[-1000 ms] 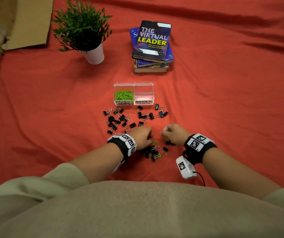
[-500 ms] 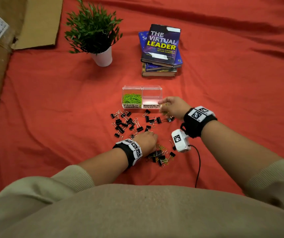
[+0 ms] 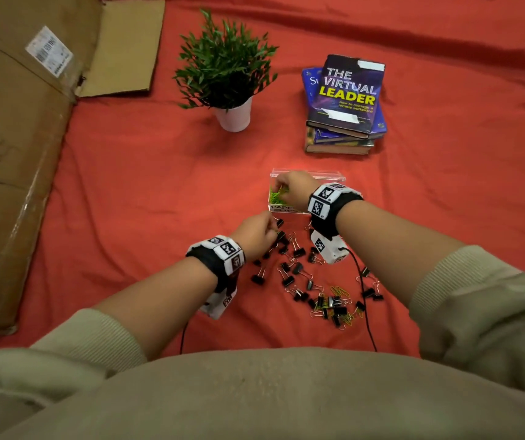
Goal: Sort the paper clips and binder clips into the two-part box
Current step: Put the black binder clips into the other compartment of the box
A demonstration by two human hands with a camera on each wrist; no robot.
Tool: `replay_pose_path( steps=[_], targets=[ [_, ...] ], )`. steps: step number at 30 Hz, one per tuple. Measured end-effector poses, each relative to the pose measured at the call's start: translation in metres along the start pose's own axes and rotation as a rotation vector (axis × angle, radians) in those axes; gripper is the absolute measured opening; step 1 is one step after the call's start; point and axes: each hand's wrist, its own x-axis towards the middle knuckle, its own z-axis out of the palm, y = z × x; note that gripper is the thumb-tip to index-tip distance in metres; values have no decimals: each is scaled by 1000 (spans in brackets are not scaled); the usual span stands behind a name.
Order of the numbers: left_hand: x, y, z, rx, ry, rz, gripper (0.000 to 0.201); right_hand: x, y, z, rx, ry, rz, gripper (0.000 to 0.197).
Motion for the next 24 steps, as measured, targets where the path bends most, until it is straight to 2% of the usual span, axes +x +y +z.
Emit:
replay_pose_path(
  steps=[5, 9, 12, 14, 17, 20, 22, 24],
  targets=[
    [30, 11, -32, 64, 71, 38, 14, -8, 9, -5, -40, 71, 14, 36],
    [60, 26, -41, 162, 73, 92, 17, -31, 23, -15, 146, 208, 20, 33],
    [80, 35, -37, 272, 40, 154, 21, -58, 38, -13, 298, 229, 84, 22],
    [87, 37, -32, 306, 22, 168, 24, -80, 50, -6, 298, 186, 144, 17],
    [86, 35, -26, 319, 10, 186, 28, -113, 64, 15, 225, 11, 185, 15],
    [70, 37, -19, 333, 75, 273, 29, -140, 75, 39, 92, -139, 222, 13],
    [50, 42, -7, 346, 142, 327, 25, -149, 82, 55, 8, -178, 270, 14],
    [25, 47, 10, 328, 106, 357, 20, -154, 86, 67, -86, -181, 304, 19]
  ],
)
